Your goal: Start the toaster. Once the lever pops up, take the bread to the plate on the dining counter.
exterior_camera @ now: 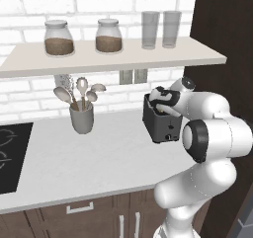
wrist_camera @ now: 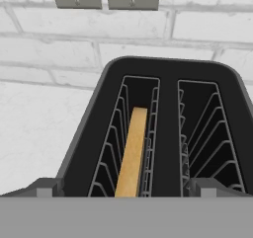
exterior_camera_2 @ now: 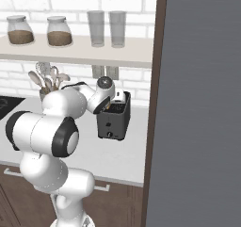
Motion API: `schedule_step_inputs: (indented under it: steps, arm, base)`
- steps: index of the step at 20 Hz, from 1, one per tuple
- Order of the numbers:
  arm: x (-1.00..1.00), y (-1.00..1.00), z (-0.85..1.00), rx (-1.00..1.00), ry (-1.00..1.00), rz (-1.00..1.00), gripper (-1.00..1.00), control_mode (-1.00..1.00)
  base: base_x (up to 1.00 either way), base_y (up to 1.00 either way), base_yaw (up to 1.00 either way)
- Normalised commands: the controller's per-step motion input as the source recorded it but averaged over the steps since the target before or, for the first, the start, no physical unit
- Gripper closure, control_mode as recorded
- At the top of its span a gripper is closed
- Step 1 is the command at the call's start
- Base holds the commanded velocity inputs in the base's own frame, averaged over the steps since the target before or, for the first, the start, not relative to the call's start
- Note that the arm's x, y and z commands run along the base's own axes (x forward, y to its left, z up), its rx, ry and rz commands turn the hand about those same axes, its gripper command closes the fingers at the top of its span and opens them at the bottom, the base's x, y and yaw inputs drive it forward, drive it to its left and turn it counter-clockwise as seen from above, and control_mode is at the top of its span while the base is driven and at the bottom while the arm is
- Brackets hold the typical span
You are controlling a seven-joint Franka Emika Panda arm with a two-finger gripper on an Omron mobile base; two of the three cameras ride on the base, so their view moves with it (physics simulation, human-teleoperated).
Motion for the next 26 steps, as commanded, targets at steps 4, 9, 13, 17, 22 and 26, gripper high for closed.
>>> schedule_step_inputs:
  steps: [4,9,13,17,22,26]
  arm:
    - [0.0,0.0,0.0,0.0,0.0,0.0,-1.0,-1.0]
    - [0.0,0.0,0.0,0.0,0.0,0.0,-1.0,-1.0]
    - [0.0,0.0,0.0,0.0,0.0,0.0,-1.0,-1.0]
    - [0.0,0.0,0.0,0.0,0.0,0.0,-1.0,-1.0]
    - [0.0,0.0,0.0,0.0,0.0,0.0,-1.0,-1.0]
    - [0.0,0.0,0.0,0.0,0.0,0.0,-1.0,-1.0]
  base:
    - [0.0,0.0,0.0]
    - [0.0,0.0,0.0]
    - [0.0,0.0,0.0]
    - [0.0,0.0,0.0]
    - [0.0,0.0,0.0]
    - [0.0,0.0,0.0]
